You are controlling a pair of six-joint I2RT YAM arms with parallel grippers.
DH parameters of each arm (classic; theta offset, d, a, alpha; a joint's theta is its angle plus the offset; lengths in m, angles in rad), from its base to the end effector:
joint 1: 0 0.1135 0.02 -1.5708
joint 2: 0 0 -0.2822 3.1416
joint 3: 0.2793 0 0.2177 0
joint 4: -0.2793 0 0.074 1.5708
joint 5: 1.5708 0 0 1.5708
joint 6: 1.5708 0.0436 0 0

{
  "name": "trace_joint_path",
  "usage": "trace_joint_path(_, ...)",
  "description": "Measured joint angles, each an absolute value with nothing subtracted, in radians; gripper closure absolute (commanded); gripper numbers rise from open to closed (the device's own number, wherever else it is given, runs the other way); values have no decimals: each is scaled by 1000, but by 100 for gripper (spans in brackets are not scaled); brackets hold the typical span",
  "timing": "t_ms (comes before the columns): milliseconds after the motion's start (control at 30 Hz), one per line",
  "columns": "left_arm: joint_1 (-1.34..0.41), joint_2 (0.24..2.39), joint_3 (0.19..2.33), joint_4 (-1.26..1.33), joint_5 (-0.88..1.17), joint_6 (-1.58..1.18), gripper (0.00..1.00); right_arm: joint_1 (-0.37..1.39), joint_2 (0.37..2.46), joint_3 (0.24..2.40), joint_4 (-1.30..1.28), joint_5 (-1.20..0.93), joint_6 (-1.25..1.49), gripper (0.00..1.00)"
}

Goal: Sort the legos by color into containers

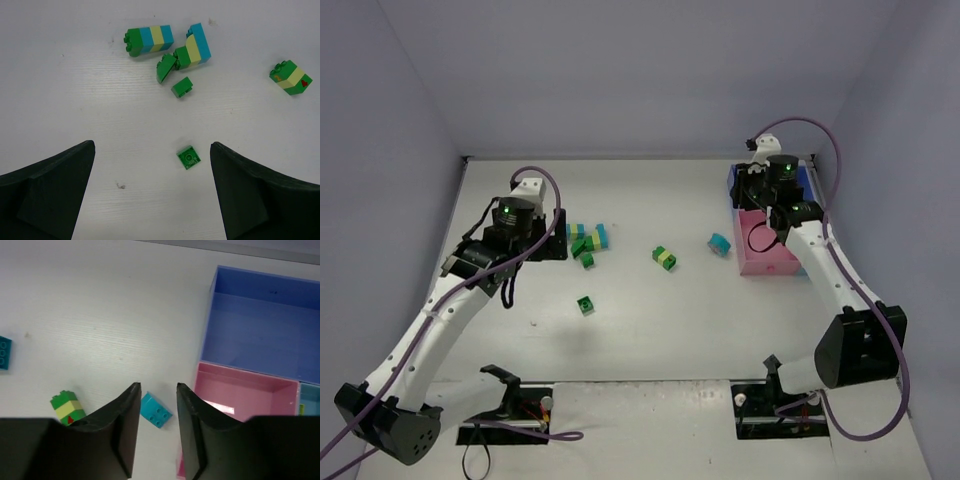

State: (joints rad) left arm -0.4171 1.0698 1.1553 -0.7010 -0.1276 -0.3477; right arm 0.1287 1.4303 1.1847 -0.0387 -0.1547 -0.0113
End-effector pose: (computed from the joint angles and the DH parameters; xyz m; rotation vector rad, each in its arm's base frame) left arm 0.1701 -0.0693 0.3710 0.0036 2.1958 -0.2938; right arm 0.3070 0.0465 0.3674 -0.2372 1.8424 0.2250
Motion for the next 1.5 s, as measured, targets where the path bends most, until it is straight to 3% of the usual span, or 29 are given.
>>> trace_joint_path(100,-417,1066,1165,-682,-130,-350,9,141,1414,1184,-47,-181,4,52)
trace_joint_path(267,-417,1070,1163,-655,-120,-353,9,146,1435,1142,-68,-196,22,48)
trace_joint_path(800,-417,1089,1131,-646,-70,-405,9,294,1637,1084,-85,-134,120,13)
trace_joint_path(1233,-417,1074,1111,-648,-55,-430,9,320,1748,1054,-60,-47,230,17)
trace_joint_path(1333,-417,1073,1102,-649,-54,-432,9,320,1781,1054,-47,-47,242,22)
trace_joint_path(1500,-417,1073,1100,-651,-52,-431,9,320,1809,1055,-35,-46,255,44)
